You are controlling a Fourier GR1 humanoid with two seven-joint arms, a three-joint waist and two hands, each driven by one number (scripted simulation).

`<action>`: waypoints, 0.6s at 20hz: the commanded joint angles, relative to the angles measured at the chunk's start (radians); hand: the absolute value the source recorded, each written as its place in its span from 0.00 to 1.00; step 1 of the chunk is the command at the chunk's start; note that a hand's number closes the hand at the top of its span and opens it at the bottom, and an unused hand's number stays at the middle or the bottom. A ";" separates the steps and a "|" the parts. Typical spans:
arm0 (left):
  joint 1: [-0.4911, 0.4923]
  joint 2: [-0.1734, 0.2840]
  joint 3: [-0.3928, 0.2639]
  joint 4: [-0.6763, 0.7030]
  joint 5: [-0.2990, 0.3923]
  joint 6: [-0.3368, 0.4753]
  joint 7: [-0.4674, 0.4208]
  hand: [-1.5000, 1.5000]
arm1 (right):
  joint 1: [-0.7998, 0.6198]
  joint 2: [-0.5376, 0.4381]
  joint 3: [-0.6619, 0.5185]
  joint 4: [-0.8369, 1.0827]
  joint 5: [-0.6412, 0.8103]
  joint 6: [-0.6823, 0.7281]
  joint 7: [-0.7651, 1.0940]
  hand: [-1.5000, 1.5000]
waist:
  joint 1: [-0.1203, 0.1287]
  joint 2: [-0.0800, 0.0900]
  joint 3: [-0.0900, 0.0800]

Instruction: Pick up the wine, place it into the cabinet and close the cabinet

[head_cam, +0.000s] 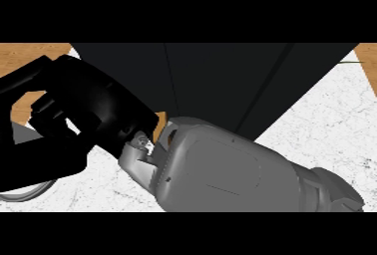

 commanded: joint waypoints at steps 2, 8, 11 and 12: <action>-0.013 0.033 0.041 0.009 0.020 -0.038 0.018 0.00 | -0.050 0.002 -0.021 0.129 -0.254 0.241 0.053 1.00 | 0.017 0.010 0.000; -0.015 0.028 0.109 -0.005 0.074 -0.016 0.059 0.00 | -0.133 0.002 -0.132 0.427 -0.350 0.352 -0.058 1.00 | -0.018 -0.002 0.001; -0.038 0.010 0.099 0.025 0.043 -0.006 0.053 0.00 | -0.125 0.002 -0.118 0.526 -0.223 0.350 -0.217 1.00 | -0.041 0.000 0.001; -0.013 0.004 0.110 0.022 0.054 -0.003 0.064 0.00 | -0.137 0.002 -0.146 0.549 -0.201 0.349 -0.216 1.00 | -0.048 -0.004 0.002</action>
